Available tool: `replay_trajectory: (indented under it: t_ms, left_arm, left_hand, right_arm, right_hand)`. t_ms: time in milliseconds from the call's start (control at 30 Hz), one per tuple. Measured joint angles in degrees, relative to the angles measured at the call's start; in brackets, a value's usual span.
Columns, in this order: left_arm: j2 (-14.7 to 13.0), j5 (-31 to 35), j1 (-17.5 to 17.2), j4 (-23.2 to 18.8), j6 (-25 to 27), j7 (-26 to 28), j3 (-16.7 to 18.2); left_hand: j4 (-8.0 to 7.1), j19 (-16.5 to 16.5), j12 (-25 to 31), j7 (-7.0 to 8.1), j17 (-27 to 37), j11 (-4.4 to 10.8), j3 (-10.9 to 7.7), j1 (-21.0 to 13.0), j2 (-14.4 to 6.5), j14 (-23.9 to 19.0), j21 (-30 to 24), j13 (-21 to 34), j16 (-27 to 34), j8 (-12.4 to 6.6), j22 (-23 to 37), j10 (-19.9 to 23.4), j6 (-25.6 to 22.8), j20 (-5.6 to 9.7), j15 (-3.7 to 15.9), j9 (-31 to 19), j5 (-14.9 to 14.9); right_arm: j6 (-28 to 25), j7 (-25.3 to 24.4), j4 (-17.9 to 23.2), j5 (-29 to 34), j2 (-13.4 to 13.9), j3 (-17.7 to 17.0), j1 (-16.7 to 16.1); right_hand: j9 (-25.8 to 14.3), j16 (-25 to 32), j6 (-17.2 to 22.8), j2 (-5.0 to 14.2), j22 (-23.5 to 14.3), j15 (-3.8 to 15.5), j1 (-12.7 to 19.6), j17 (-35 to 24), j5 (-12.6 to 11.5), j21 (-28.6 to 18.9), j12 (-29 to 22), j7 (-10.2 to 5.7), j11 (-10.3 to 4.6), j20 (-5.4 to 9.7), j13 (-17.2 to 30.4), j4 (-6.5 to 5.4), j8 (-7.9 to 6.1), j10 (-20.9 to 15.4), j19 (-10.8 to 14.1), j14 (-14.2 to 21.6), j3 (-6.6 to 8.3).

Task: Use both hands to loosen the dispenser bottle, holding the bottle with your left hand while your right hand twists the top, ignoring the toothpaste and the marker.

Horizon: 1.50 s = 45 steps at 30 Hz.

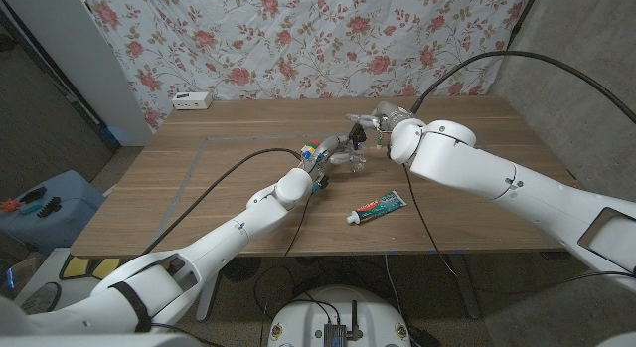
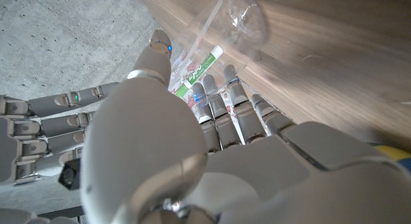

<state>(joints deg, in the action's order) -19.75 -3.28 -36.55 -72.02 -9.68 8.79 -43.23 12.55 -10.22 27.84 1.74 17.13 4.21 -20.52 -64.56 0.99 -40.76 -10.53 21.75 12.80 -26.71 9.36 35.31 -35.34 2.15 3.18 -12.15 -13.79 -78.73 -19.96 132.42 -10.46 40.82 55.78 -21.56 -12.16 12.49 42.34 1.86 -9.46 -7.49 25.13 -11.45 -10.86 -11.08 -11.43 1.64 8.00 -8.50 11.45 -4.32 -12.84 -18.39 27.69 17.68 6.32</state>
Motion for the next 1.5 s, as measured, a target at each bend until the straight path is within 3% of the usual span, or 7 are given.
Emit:
replay_trajectory:
  t_ms: [433, 567, 767, 933, 1200, 1500]
  left_arm:
    - [-0.1, -0.2, -0.3, -0.5, 0.5, 0.1, 0.1]
    - [-0.1, -0.3, -0.3, -0.6, 0.5, 0.1, 0.1]
    - [-0.1, -0.4, -0.5, -0.7, 0.6, 0.1, 0.1]
    - [-0.1, -0.5, -0.5, -0.7, 0.6, 0.1, 0.2]
    - [-0.2, -0.6, -0.6, -0.8, 0.6, 0.0, 0.2]
    - [-0.2, -0.6, -0.6, -0.9, 0.6, -0.2, 0.1]
  left_hand:
    - [0.0, 0.0, 0.1, 0.0, 0.0, 0.05, 0.0, 0.0, 0.0, 0.0, 0.0, 0.0, 0.0, 0.03, 0.0, 0.1, 0.0, 0.0, 0.0, 0.0, -0.4]
    - [0.0, 0.0, 0.1, 0.0, 0.0, 0.05, 0.0, 0.0, 0.0, 0.0, 0.0, 0.0, -0.1, 0.05, 0.0, 0.1, 0.0, 0.0, 0.0, 0.0, -0.4]
    - [0.0, 0.0, 0.1, 0.0, 0.0, 0.05, 0.01, 0.0, 0.0, 0.0, 0.0, 0.0, 0.2, 0.21, 0.0, 0.1, 0.0, 0.0, 0.0, 0.0, -0.4]
    - [-0.01, 0.0, 0.2, 0.0, 0.0, 0.05, 0.01, 0.0, 0.0, 0.0, 0.0, 0.0, 0.2, 0.32, 0.0, 0.1, 0.0, 0.0, 0.0, 0.0, -0.4]
    - [-0.01, 0.0, 0.2, 0.0, 0.0, 0.05, 0.01, 0.0, 0.0, 0.0, 0.0, 0.0, 0.2, 0.2, 0.0, 0.1, 0.0, 0.0, 0.0, 0.1, -0.4]
    - [-0.01, 0.0, 0.2, 0.0, 0.0, 0.05, 0.01, 0.0, 0.0, 0.0, 0.0, 0.0, 0.2, 0.19, 0.0, 0.1, 0.0, 0.0, 0.0, 0.0, -0.3]
  right_arm:
    - [-0.9, -2.8, -1.3, -5.9, 0.6, 3.3, 4.5]
    - [-1.0, -5.0, -1.7, -9.1, 0.9, 4.3, 6.0]
    - [-1.1, -9.5, -2.4, -15.2, 1.5, 5.9, 8.5]
    - [-1.2, -12.6, -2.9, -19.3, 1.8, 7.0, 10.2]
    - [-1.2, -16.1, -3.2, -23.1, 2.2, 7.6, 11.1]
    - [-1.3, -20.3, -2.6, -25.6, 2.4, 7.4, 10.5]
  right_hand:
    - [-0.2, -0.4, -3.9, -0.34, 0.0, -0.41, 2.7, 0.0, -0.2, 0.3, 0.4, 0.04, 0.05, -0.22, 0.0, 2.31, 0.81, 1.4, -0.2, -0.4, 0.9]
    - [-0.2, -0.4, -4.2, 0.02, 0.0, -0.41, 4.8, 0.0, -0.2, 0.3, 0.4, -0.12, 0.0, -0.22, 0.0, 3.66, 0.86, 1.4, -0.2, -0.4, 1.77]
    - [-0.6, -0.4, -4.4, 1.6, 0.0, -0.38, 10.1, 0.3, -0.7, 0.3, 0.4, -0.31, -0.2, -0.22, 0.0, 7.34, 0.87, 1.6, -0.2, -0.4, 4.25]
    - [-0.5, -0.4, -4.0, 2.88, 0.0, 0.23, 13.5, 0.3, -0.7, 0.3, 0.4, -0.76, -0.58, 0.1, 0.0, 9.66, 0.31, 1.7, 0.1, 0.2, 6.03]
    - [-0.5, -0.3, -2.0, 4.58, 0.0, 1.8, 17.1, 0.3, -0.7, 0.3, 0.2, -2.7, -1.8, 1.26, 0.0, 12.03, -0.39, 0.7, 1.3, 1.2, 8.08]
    - [-0.5, -0.2, -0.5, 4.84, 0.0, 2.29, 18.3, 0.1, -0.7, 0.0, -0.3, -2.97, -2.38, 1.44, 0.2, 12.48, -1.02, 0.1, 2.1, 1.7, 8.38]
